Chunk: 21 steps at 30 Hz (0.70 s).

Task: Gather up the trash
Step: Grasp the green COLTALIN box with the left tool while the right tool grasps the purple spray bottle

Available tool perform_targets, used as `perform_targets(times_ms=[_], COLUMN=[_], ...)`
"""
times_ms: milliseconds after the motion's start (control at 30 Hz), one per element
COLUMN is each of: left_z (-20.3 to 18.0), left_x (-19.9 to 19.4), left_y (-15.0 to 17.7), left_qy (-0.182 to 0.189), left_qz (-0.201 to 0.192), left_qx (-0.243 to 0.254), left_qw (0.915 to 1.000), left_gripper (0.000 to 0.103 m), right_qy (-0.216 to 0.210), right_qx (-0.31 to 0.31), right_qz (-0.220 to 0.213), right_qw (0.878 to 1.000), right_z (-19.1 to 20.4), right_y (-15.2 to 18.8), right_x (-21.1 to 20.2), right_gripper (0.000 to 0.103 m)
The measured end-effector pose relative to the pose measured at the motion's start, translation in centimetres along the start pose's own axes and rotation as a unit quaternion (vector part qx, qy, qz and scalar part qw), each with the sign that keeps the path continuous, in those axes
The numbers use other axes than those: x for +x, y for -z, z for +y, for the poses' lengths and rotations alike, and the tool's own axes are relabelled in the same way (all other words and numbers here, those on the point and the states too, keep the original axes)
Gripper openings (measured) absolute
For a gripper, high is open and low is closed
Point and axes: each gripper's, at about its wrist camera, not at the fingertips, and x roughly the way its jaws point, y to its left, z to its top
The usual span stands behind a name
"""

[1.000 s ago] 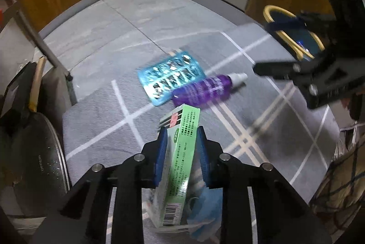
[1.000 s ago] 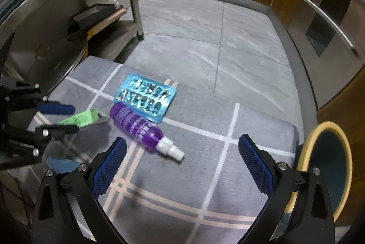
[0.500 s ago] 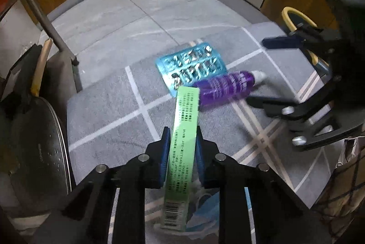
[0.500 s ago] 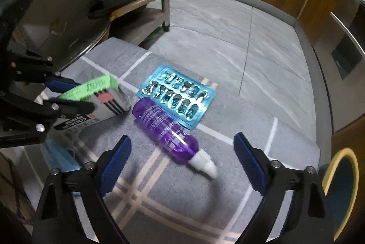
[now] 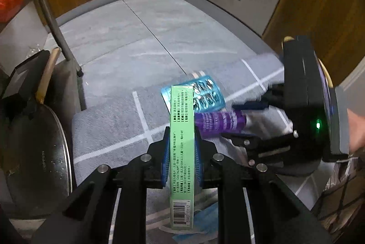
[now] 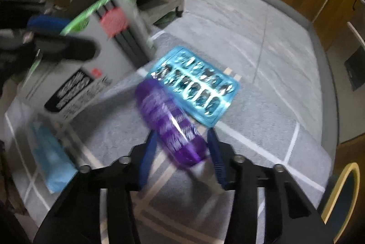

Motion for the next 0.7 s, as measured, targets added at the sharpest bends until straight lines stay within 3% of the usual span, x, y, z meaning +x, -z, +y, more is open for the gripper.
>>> perform_targets(times_ms=[167, 333, 500, 700], left_z=[1.0, 1.0, 1.3, -0.1], left_x=[-0.4, -1.0, -2.9, -4.7], left_y=[-0.3, -0.3, -0.8, -1.9], left_qy=[0.018, 0.01, 0.029, 0.032], left_qz=[-0.009, -0.026, -0.062, -0.087], left_qx=[-0.049, -0.044, -0.067, -0.042], left_qw=[0.9986, 0.9986, 0.9954, 0.9948], left_gripper=[0.018, 0.018, 0.018, 0.018], right_qy=[-0.011, -0.012, -0.015, -0.012], right_qx=[0.023, 0.011, 0.022, 0.042], right_qz=[0.005, 0.001, -0.001, -0.022], right_qw=[1.0, 1.0, 1.0, 0.999], right_z=[-0.1, 0.3, -0.1, -1.0], right_y=[-0.3, -0.2, 0.3, 1.1], right_x=[0.0, 0.0, -0.7, -3.5], right_gripper=[0.042, 0.039, 0.038, 0.036])
